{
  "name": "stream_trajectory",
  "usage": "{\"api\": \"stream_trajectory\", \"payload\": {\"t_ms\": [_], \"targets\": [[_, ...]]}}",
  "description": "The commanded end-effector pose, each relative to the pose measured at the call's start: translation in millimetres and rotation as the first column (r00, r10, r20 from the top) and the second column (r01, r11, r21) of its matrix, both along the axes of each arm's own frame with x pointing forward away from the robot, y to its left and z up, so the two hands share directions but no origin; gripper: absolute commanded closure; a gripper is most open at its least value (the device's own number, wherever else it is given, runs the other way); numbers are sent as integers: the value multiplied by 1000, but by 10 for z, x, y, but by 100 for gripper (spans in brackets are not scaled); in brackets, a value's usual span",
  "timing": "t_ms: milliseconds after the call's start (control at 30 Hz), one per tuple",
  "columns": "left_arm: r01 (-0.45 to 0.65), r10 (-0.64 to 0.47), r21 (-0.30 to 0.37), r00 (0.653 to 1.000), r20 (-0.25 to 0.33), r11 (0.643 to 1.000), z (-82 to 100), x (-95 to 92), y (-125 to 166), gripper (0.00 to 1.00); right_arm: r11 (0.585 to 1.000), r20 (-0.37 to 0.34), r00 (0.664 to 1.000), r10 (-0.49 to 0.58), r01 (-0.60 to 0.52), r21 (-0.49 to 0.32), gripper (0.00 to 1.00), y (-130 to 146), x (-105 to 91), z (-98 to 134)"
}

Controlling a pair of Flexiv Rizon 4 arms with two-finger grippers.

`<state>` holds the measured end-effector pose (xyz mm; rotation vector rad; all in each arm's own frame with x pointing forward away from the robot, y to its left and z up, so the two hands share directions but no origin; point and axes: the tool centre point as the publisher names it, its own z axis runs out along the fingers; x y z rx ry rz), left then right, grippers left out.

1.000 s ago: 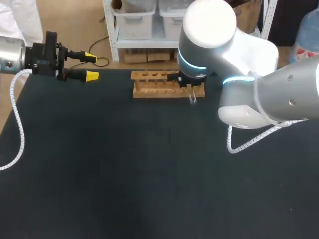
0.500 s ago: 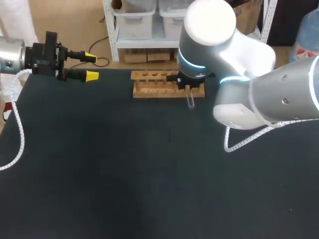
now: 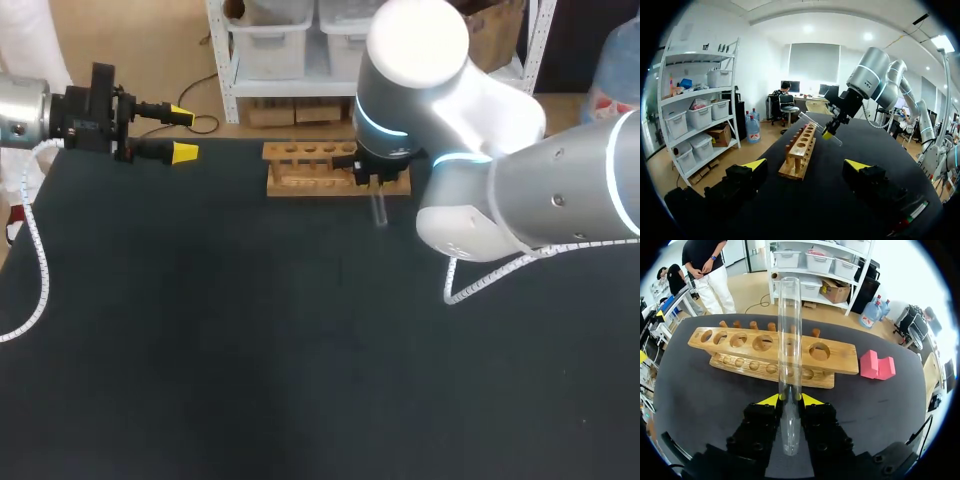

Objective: Grasp the test tube, adjust it, and insert it.

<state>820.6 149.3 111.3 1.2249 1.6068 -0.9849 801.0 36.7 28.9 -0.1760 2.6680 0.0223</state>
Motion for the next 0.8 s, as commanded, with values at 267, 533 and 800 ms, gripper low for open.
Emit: {"api": "stream_trajectory", "payload": {"t_ms": [267, 533, 800], "targets": [[1, -1, -3, 1000, 3, 1000, -12, 1, 5, 0, 1000, -10, 1000, 7, -7, -4, 100, 2, -24, -22], [1, -1, -3, 1000, 3, 1000, -12, 1, 5, 0, 999, 36, 999, -33, 33, 1, 100, -96, -124, 217], [1, -1, -3, 1000, 3, 1000, -12, 1, 5, 0, 996, 97, 992, -83, 79, 45, 100, -267, -196, 548]]}}
